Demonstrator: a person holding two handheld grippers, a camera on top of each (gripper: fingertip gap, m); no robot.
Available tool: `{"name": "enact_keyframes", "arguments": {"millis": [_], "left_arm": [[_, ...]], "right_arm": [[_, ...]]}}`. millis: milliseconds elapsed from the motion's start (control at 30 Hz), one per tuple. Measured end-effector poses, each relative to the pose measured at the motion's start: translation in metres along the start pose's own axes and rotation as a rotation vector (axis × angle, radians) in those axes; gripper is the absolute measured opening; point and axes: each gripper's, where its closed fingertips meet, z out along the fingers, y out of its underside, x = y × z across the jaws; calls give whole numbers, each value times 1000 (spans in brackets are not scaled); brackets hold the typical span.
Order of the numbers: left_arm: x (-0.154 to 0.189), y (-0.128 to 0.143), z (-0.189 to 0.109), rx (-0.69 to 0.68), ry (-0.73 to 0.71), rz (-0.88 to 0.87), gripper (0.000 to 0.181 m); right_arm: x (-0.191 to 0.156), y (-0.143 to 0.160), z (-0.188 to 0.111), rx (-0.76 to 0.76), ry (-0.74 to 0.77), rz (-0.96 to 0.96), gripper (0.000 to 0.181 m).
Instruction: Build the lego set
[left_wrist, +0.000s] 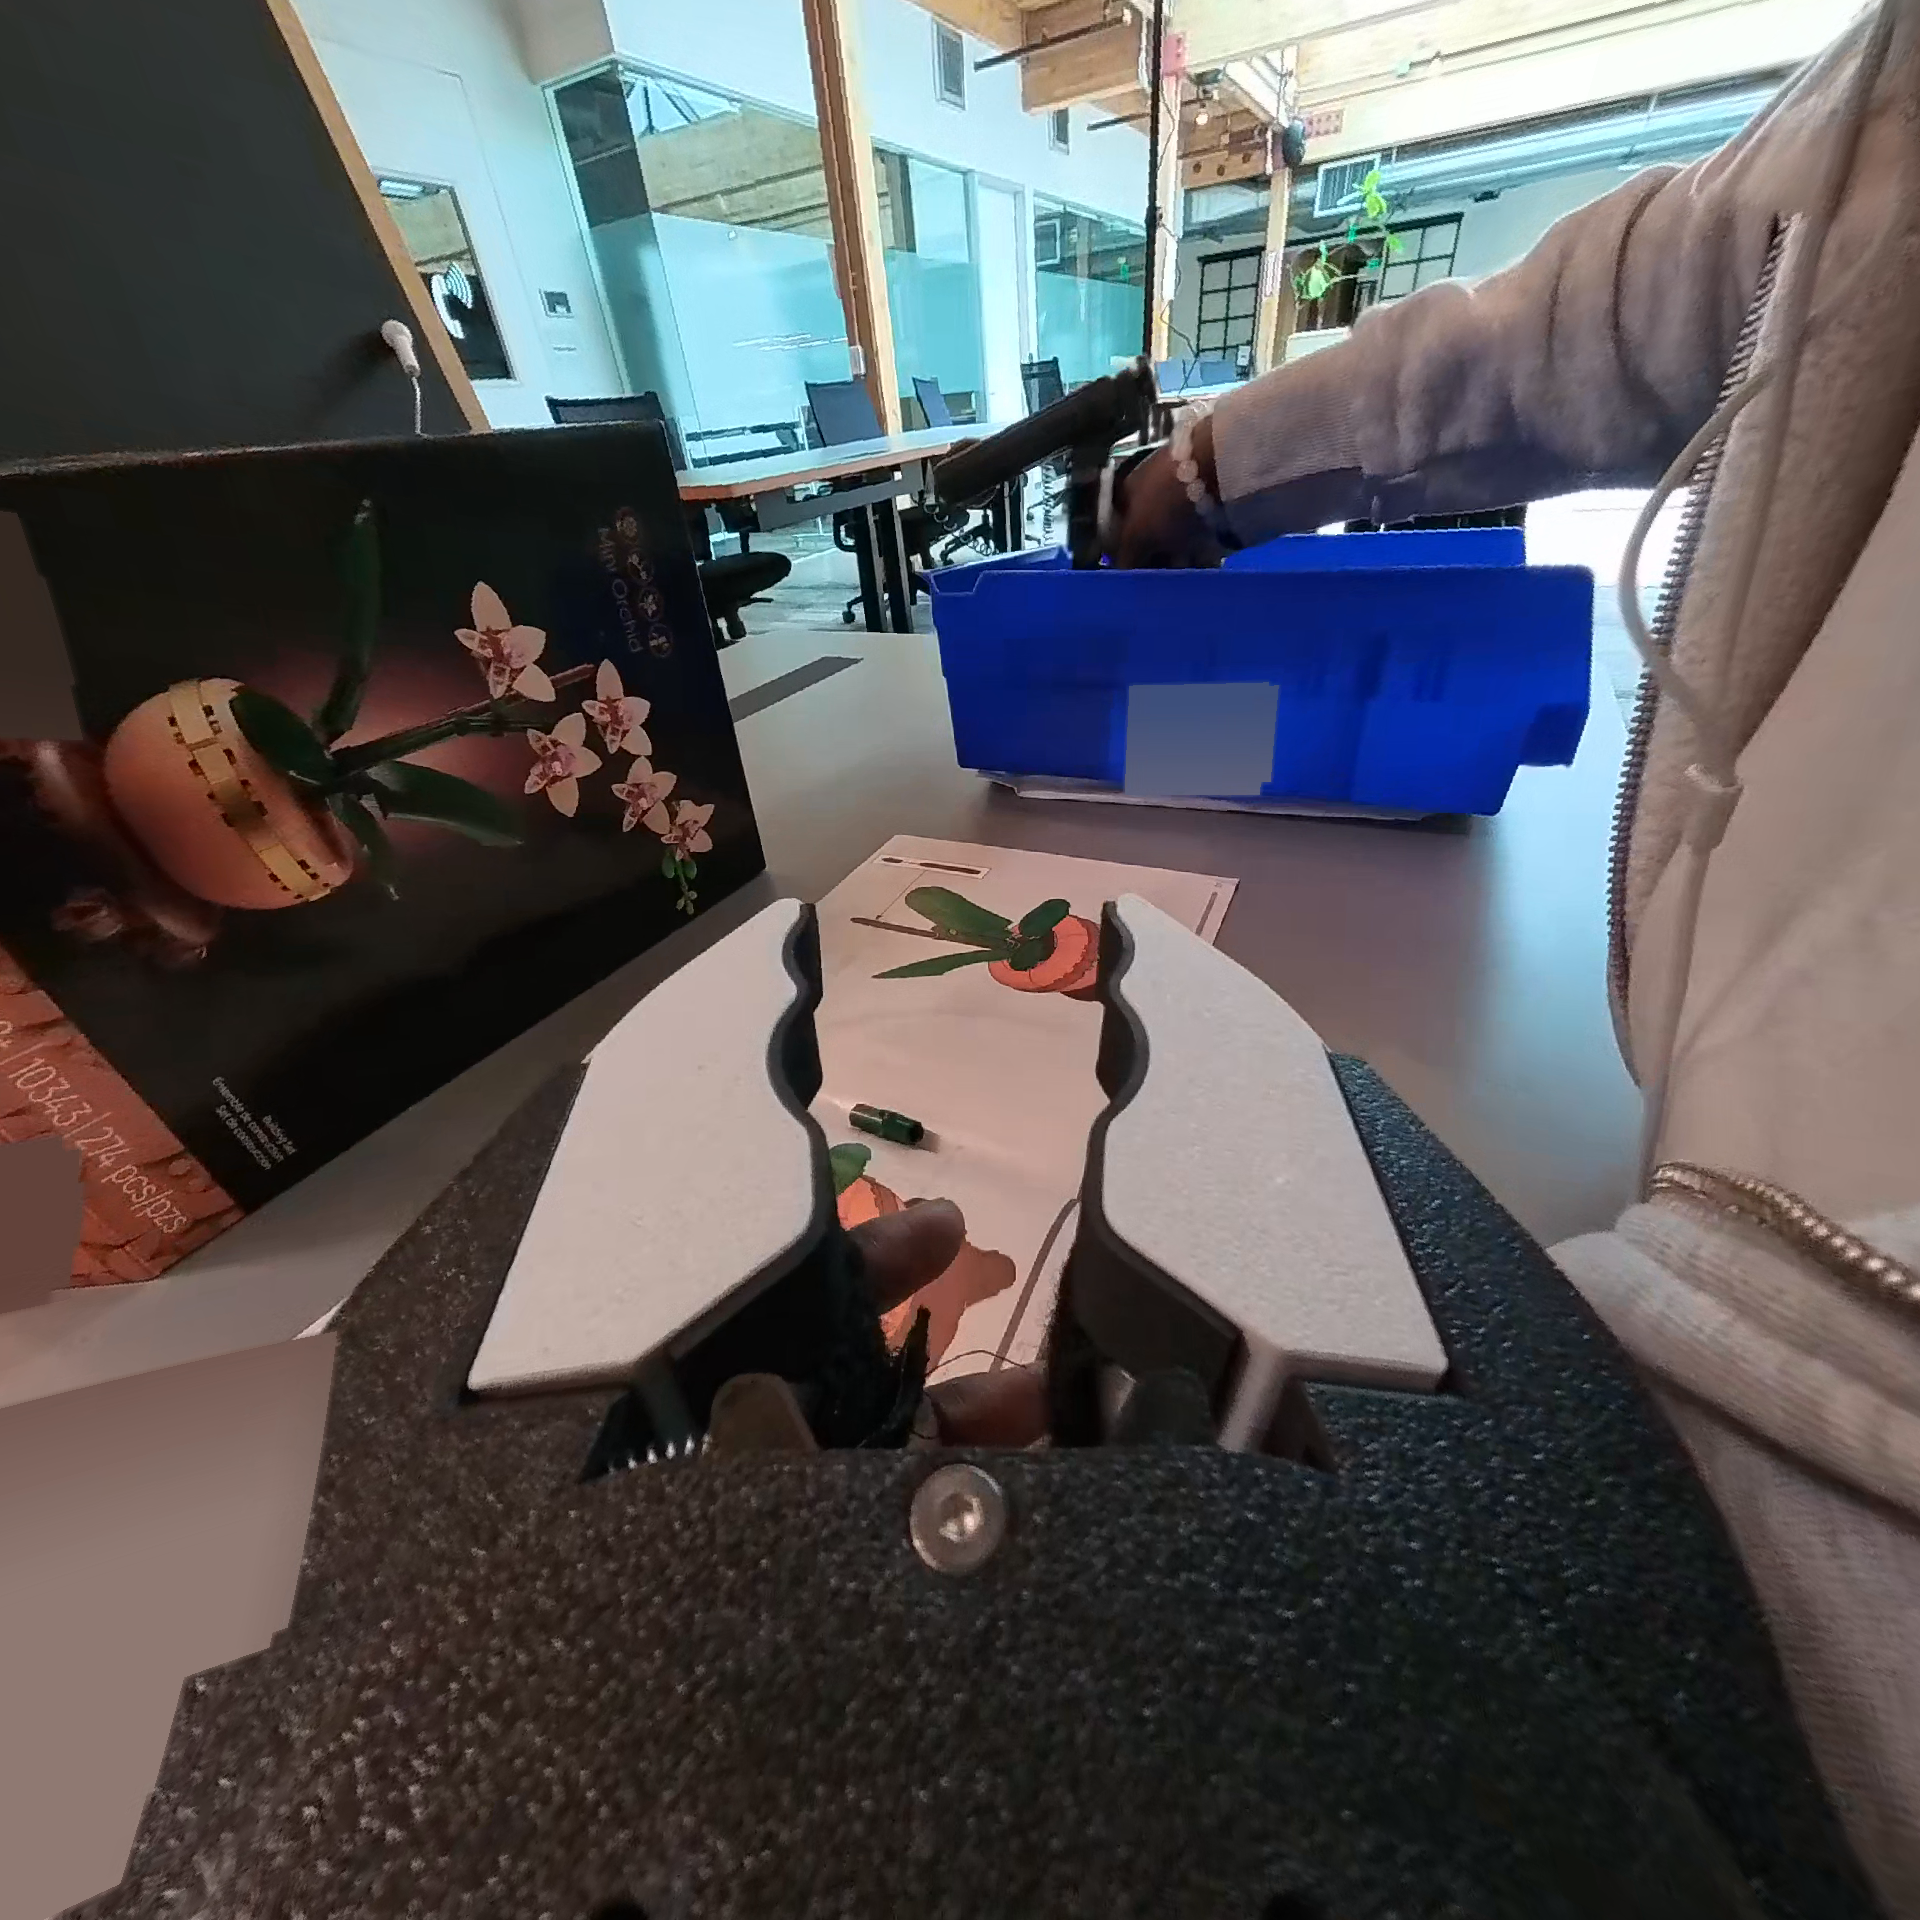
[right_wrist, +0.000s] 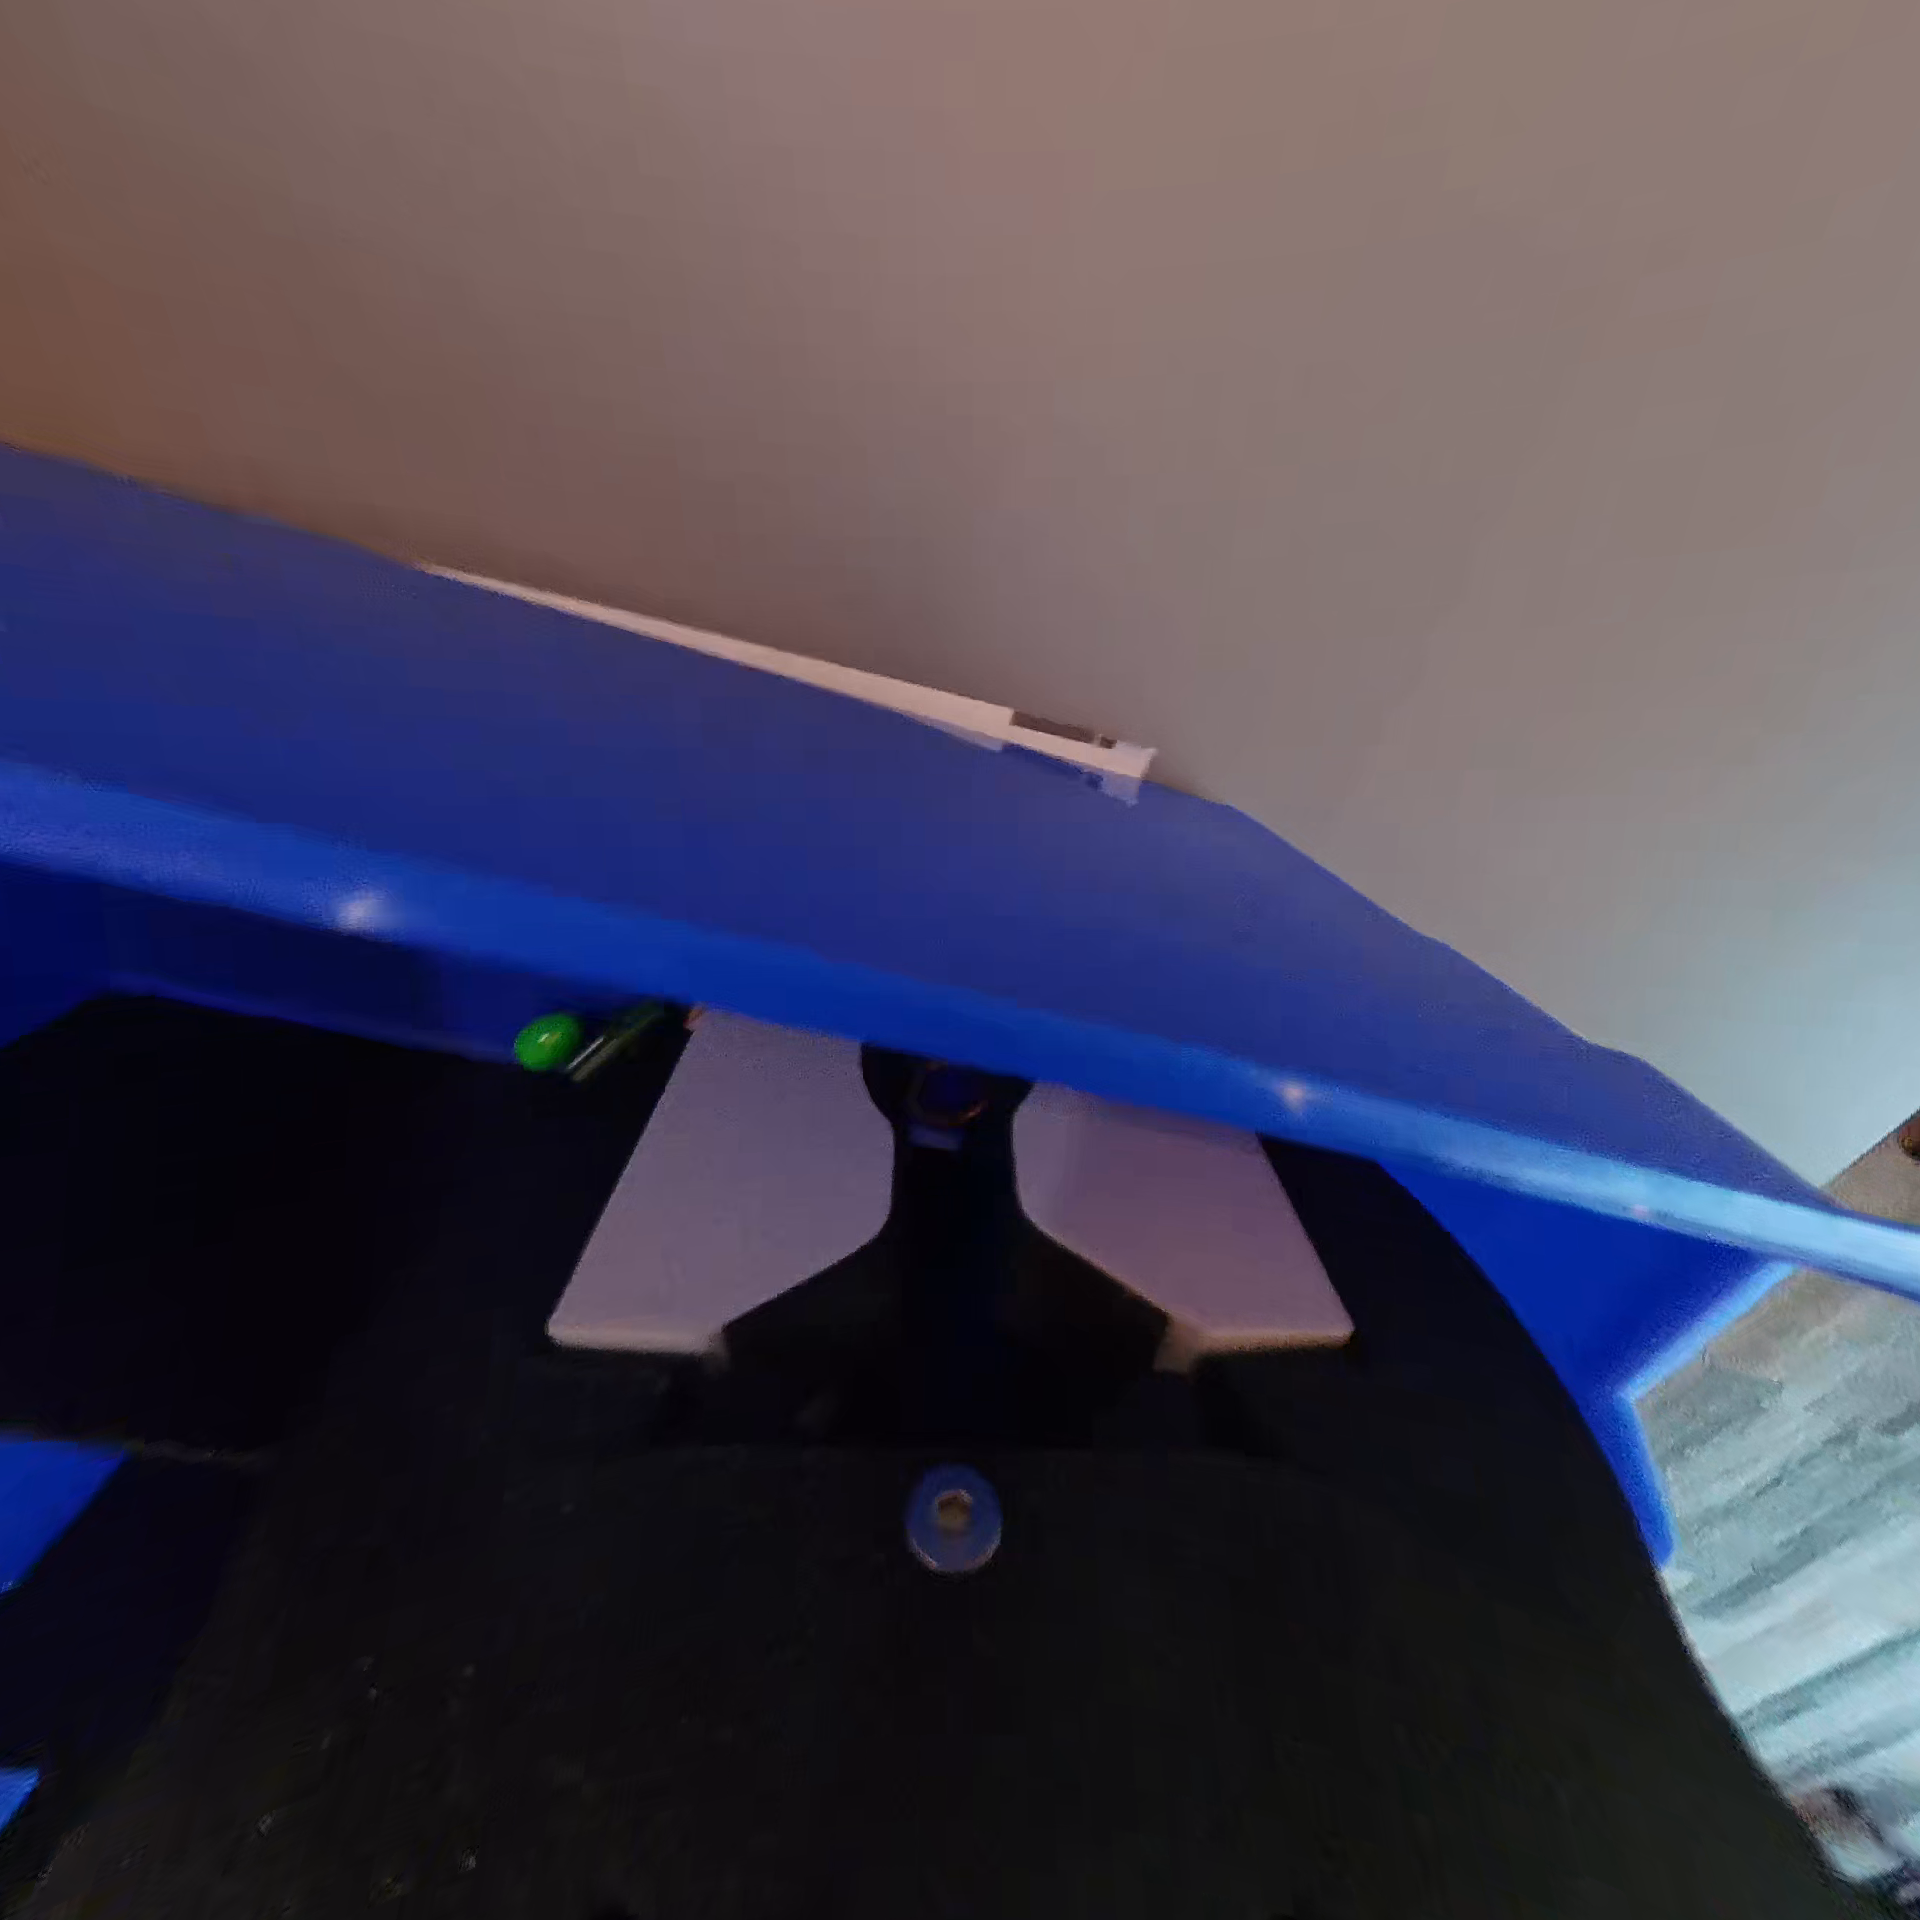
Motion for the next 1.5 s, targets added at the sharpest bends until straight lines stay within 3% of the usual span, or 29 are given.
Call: {"name": "enact_keyframes", "arguments": {"millis": [33,100,167,300,367,433,533,767,900,1000,1267,1400,1500], "left_arm": [[0,0,0,-5,-3,5,50],[-2,1,-1,-20,-15,29,50],[-4,1,-2,-31,-33,49,50],[-9,6,-5,-51,-75,31,50],[-11,12,-6,-80,-101,24,50],[-11,16,-7,-110,-110,26,50],[-5,21,-10,-140,-105,56,50],[2,18,-17,-128,-97,63,50],[-1,20,-22,-121,-113,47,50],[-4,22,-23,-129,-121,43,50],[-5,24,-22,-131,-122,43,50],[-4,24,-21,-137,-117,53,50],[-3,24,-18,-134,-109,57,50]], "right_arm": [[-2,-1,-5,20,-3,-18,7],[-8,-9,-27,109,11,-55,7],[-38,-26,-61,264,-28,-112,7],[-184,-60,-137,622,-205,-529,7],[-258,-61,-136,644,-238,-774,6],[-312,-59,-112,588,-241,-963,6],[-359,-66,-68,469,-232,-1118,7],[-378,-86,2,247,-138,-1387,7],[-384,-82,11,225,-251,-1342,10],[-379,-87,7,240,-216,-1352,13],[-377,-93,-33,424,-270,-1277,9],[-387,-96,-105,782,-400,-1191,8],[-372,-91,-161,1057,-378,-1146,18]]}}
